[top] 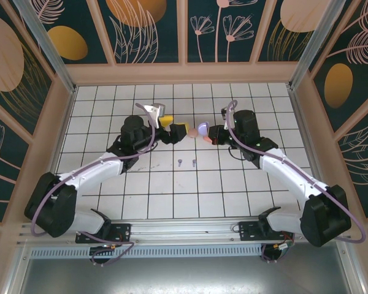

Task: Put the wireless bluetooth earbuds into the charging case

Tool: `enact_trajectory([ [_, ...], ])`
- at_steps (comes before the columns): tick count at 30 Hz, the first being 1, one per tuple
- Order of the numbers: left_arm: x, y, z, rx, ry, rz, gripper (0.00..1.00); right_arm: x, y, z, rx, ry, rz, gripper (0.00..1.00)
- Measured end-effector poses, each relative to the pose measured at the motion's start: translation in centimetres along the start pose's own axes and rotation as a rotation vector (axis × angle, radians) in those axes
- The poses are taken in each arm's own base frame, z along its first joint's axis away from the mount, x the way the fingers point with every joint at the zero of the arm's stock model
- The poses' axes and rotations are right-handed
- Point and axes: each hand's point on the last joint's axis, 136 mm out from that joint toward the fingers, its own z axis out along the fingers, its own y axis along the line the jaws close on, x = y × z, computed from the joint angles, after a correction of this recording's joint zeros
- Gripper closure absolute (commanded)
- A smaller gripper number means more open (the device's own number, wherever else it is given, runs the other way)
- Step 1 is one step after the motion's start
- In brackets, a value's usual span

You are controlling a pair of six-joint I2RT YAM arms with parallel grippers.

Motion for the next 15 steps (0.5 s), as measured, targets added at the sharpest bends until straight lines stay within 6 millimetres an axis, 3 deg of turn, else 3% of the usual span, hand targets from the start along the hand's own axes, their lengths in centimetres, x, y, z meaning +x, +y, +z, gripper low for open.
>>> enact_trajectory([
  [9, 0.3, 1.8, -0.7, -0.157, 0.133, 0.162, 0.02, -0.3, -0.7, -0.3, 0.062, -0.024, -0.124, 1.0],
  [15, 1.9, 2.6, -1.3, -0.194, 0.263, 0.245, 0.01, 1.1, 1.3, 0.7, 0.083, -0.002, -0.293, 1.0],
])
